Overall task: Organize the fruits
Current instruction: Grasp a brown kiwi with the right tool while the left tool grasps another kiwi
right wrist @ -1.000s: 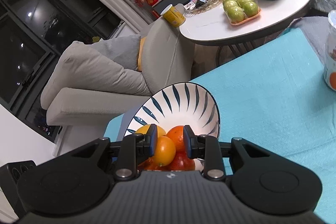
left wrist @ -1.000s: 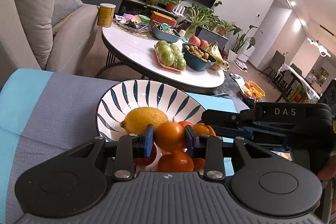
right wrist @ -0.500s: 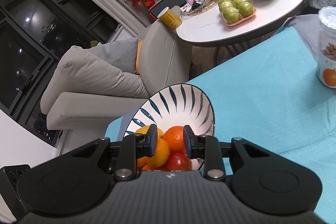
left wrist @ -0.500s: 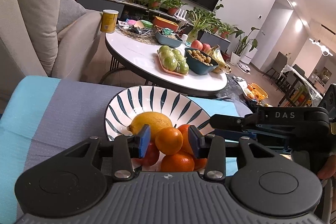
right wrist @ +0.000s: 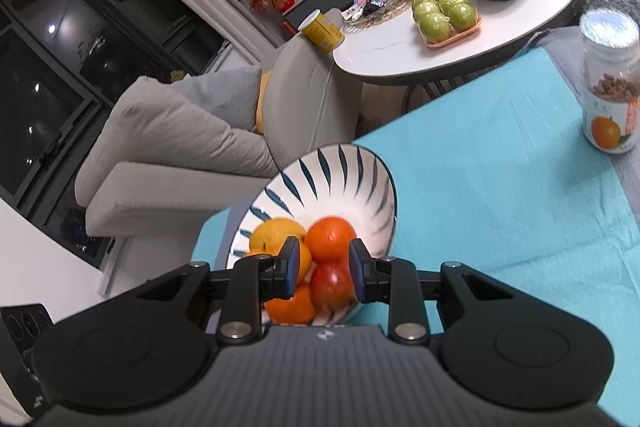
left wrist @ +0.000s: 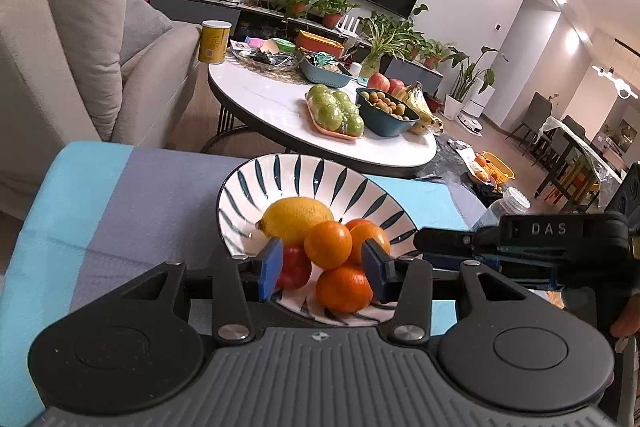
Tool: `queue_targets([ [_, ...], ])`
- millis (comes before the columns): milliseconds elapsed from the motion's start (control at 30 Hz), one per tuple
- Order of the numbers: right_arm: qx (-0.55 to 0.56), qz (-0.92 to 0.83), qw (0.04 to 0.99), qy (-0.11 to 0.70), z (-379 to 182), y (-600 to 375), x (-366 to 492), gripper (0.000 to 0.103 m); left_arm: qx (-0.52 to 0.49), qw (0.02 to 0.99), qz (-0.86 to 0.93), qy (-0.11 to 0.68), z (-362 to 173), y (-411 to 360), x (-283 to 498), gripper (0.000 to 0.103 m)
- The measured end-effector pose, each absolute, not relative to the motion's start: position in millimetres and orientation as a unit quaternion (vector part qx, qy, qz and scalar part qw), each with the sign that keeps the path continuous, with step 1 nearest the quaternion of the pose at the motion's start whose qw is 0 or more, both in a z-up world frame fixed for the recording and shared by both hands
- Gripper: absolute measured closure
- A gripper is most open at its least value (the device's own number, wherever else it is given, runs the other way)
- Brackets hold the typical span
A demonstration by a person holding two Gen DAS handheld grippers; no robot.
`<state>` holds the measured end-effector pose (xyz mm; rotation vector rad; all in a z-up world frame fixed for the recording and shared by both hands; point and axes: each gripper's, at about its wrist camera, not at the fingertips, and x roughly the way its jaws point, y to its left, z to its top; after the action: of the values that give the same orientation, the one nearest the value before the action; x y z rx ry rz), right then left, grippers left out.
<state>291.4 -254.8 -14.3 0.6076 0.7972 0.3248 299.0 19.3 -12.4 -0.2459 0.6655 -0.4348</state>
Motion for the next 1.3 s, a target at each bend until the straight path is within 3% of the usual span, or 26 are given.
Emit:
queue_targets([
  [500,0.254,0.159,0.876,0.378,-20.4,-255.6,264.5,0.067,-0.116,0.915,-0.206,0.328,-14.0,26.1,276.7,0.061],
  [833,0.094,0.191,0.908,0.361,-36.0,-220.1,255.5,0.065,-0.115,0.912,-0.206,0.336,-17.8,31.9,262.2,0.061],
  [1300,0.079,0.206,0.902,0.371,-45.5,-211.5,252.8,0.07,-0.082,0.9,-0.244,0.352,-29.0,7.9,242.9,0.061],
])
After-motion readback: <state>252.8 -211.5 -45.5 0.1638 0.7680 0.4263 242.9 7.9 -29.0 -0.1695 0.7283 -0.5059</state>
